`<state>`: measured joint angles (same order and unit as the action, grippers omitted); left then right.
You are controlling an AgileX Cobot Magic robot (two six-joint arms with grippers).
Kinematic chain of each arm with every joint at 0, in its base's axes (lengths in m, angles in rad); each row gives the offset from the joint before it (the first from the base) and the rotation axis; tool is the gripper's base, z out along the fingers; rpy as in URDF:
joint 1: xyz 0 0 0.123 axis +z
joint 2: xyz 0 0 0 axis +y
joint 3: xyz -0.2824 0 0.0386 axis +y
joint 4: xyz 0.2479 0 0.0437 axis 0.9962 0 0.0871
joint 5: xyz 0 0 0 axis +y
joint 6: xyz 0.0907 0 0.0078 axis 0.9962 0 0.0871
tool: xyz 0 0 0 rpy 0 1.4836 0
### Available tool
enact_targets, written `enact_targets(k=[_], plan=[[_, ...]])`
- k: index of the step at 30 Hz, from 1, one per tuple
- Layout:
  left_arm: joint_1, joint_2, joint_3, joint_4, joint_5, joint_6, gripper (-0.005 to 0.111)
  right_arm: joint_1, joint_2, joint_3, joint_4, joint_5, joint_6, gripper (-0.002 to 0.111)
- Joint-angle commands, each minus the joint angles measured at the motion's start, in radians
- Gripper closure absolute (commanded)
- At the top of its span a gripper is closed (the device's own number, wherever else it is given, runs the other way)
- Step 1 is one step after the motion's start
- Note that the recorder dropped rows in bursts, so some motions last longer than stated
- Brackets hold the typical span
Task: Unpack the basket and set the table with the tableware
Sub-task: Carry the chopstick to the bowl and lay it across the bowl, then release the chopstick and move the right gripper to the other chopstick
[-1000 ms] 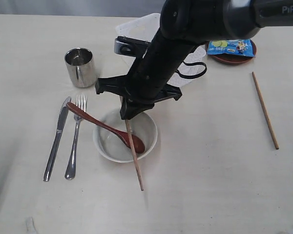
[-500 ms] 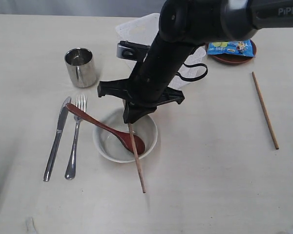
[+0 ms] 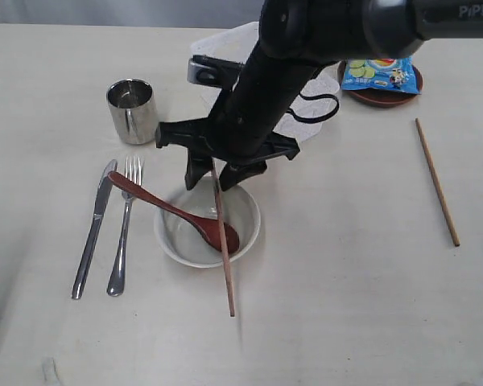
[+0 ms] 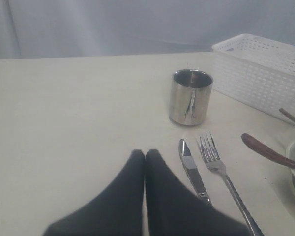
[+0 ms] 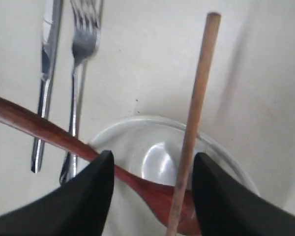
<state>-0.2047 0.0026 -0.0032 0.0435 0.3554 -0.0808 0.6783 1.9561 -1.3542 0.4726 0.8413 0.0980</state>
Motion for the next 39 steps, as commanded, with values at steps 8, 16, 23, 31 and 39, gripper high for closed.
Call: enact_targets(k=[8,16,23,31,39], plan=[[-0.005,-0.003,0.003,0.009,-0.011,-0.004,0.107,-0.007,-0.134,-0.046,-0.152,0.100,-0.005,0.060],[-0.005,-0.003,0.003,0.009,-0.011,-0.004,0.107,-0.188,-0.229,-0.046,-0.320,0.225,-0.005,0.060],[-0.005,-0.003,0.003,0.009,-0.011,-0.004,0.107,-0.561,-0.151,-0.024,-0.473,0.223,-0.008,0.060],[-0.005,-0.003,0.003,0.009,-0.011,-0.004,0.107,-0.685,0.073,-0.024,-0.473,0.200,-0.026,0.060],[-0.005,-0.003,0.003,0.009,-0.011,-0.004,0.107,-0.685,0.155,-0.024,-0.484,0.157,-0.035,0.060]])
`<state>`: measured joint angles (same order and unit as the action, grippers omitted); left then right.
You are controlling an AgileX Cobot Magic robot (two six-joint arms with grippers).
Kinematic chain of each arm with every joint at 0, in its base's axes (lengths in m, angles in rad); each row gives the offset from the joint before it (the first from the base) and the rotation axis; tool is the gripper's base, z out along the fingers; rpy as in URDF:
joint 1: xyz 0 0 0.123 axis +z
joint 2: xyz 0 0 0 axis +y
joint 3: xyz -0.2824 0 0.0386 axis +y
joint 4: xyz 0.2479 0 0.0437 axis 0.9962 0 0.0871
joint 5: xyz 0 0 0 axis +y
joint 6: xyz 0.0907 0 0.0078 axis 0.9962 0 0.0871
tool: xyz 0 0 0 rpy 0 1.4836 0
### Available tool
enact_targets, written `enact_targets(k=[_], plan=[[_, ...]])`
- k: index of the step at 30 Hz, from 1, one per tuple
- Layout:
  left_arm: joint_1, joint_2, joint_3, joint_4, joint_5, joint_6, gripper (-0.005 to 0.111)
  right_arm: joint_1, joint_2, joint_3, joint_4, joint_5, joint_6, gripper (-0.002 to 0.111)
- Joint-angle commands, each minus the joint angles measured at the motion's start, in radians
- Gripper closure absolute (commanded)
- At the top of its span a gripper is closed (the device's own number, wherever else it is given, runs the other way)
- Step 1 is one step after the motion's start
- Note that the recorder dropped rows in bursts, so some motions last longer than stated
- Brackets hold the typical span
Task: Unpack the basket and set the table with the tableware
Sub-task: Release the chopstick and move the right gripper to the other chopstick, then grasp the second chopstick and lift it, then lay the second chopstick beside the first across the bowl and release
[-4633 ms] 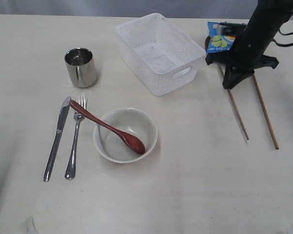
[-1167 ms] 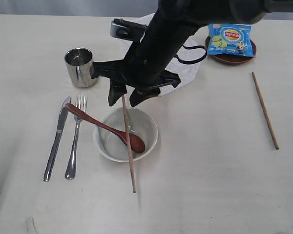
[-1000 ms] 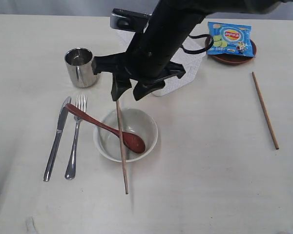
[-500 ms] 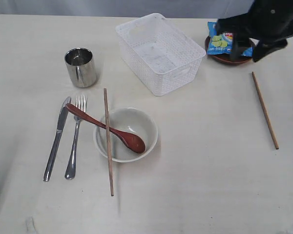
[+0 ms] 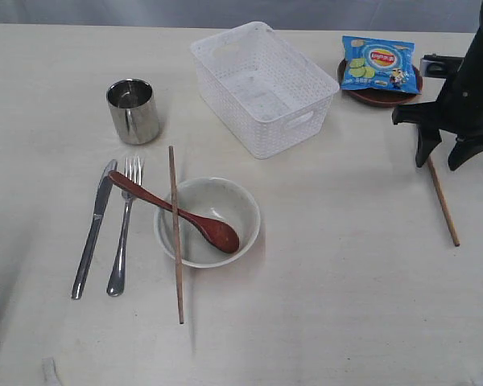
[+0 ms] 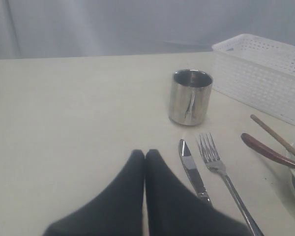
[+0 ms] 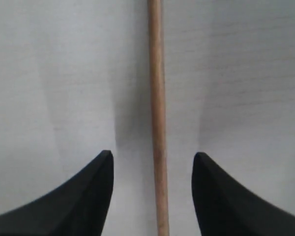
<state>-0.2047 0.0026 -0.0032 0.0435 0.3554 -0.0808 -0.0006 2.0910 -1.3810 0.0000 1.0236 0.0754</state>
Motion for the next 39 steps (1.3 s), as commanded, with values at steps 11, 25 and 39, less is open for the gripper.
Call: enact_targets(k=[11,25,39], plan=[[-0.005,-0.003,0.003,0.009,-0.011,-0.004,0.107,-0.006,0.086,0.003,-0.008,-0.049,-0.039,0.100],[-0.005,-0.003,0.003,0.009,-0.011,-0.004,0.107,0.010,-0.196,0.008,0.267,-0.006,-0.121,0.109],[-0.005,-0.003,0.003,0.009,-0.011,-0.004,0.107,0.494,-0.429,0.165,0.545,-0.142,-0.158,0.109]])
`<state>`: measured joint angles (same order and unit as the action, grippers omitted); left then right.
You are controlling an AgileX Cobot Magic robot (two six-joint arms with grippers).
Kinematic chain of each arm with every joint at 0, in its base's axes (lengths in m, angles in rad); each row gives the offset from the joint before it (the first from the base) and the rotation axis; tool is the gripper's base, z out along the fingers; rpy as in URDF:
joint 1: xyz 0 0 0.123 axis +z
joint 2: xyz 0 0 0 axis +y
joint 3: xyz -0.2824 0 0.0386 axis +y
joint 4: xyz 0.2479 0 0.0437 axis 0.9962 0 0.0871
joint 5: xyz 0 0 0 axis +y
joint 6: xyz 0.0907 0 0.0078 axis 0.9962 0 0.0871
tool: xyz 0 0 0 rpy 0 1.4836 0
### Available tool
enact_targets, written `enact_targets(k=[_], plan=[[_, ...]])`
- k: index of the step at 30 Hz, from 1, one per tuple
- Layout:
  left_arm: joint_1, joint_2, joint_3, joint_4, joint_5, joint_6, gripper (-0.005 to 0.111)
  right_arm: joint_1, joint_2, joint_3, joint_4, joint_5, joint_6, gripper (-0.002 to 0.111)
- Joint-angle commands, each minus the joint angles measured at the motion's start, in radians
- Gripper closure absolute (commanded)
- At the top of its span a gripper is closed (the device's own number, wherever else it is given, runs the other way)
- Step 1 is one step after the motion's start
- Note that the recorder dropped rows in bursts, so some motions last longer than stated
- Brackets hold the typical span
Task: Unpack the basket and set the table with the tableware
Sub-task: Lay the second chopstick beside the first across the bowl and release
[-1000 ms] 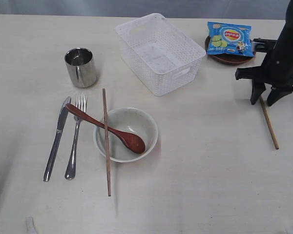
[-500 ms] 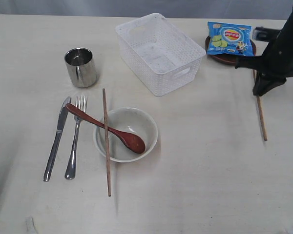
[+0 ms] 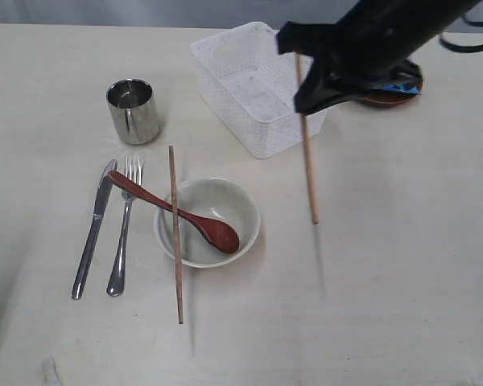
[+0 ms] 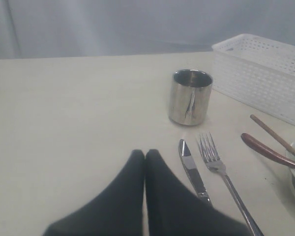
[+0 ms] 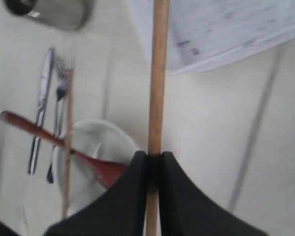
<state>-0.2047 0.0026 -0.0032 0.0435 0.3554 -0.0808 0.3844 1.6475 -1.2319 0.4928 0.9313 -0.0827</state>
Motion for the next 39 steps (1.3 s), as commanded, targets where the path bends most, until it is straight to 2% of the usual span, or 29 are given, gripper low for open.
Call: enact_targets(k=[1,7,10,17,39], plan=[[-0.005,-0.003,0.003,0.009,-0.011,-0.004,0.107,0.139,0.026,0.016,0.075,-0.062,0.000,0.109],[-0.005,-0.003,0.003,0.009,-0.011,-0.004,0.107,0.262,0.149,0.016,0.172,-0.127,0.000,0.109],[-0.005,-0.003,0.003,0.009,-0.011,-0.004,0.107,0.290,0.210,0.016,0.189,-0.143,0.000,0.109],[-0.005,-0.003,0.003,0.009,-0.011,-0.004,0.107,0.292,0.255,0.012,0.239,-0.168,-0.011,0.109],[-0.005,-0.003,0.003,0.009,-0.011,-0.004,0.107,0.292,0.255,0.012,0.240,-0.160,0.018,0.109]])
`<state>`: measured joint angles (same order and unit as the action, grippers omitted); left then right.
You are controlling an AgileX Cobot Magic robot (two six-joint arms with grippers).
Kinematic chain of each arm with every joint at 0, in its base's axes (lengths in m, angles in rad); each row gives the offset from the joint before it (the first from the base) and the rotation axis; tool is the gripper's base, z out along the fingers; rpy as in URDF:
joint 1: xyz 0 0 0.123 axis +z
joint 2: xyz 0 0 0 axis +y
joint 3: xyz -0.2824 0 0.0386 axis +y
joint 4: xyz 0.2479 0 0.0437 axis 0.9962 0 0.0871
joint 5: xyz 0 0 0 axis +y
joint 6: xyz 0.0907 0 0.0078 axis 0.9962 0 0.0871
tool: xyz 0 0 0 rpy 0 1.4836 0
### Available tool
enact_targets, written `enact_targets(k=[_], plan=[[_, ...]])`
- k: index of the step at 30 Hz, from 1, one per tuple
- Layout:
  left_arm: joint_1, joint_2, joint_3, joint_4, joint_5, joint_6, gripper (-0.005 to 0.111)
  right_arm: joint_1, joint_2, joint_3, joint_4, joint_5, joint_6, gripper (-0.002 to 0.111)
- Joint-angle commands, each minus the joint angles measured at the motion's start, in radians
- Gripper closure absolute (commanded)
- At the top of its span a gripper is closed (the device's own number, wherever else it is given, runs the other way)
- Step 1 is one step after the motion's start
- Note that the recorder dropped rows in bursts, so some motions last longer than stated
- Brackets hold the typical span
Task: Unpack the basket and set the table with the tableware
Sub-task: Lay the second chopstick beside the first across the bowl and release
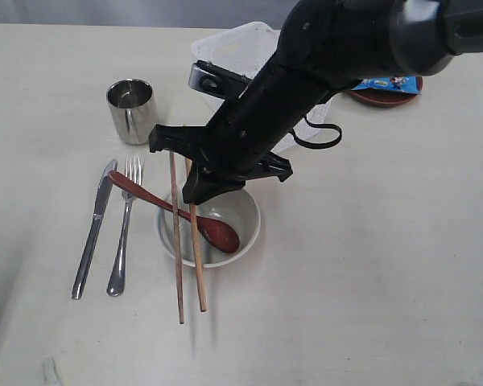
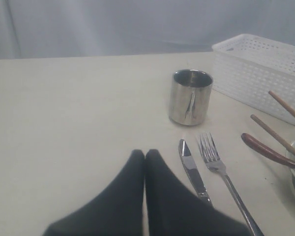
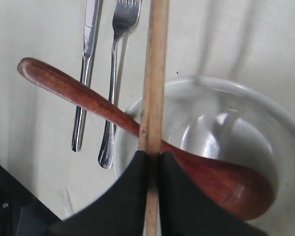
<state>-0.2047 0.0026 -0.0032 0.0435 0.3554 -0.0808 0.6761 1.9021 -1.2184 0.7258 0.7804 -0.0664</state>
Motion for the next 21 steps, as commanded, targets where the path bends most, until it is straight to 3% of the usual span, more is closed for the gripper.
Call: enact_targets(k=[1,21], plan=[[-0.005,-0.003,0.003,0.009,-0.011,-0.004,0.107,0.000,0.001,-0.002,0.007,-0.009,0.002,0.109],[-0.005,-0.003,0.003,0.009,-0.011,-0.004,0.107,0.000,0.035,-0.002,0.017,0.013,-0.008,0.109]])
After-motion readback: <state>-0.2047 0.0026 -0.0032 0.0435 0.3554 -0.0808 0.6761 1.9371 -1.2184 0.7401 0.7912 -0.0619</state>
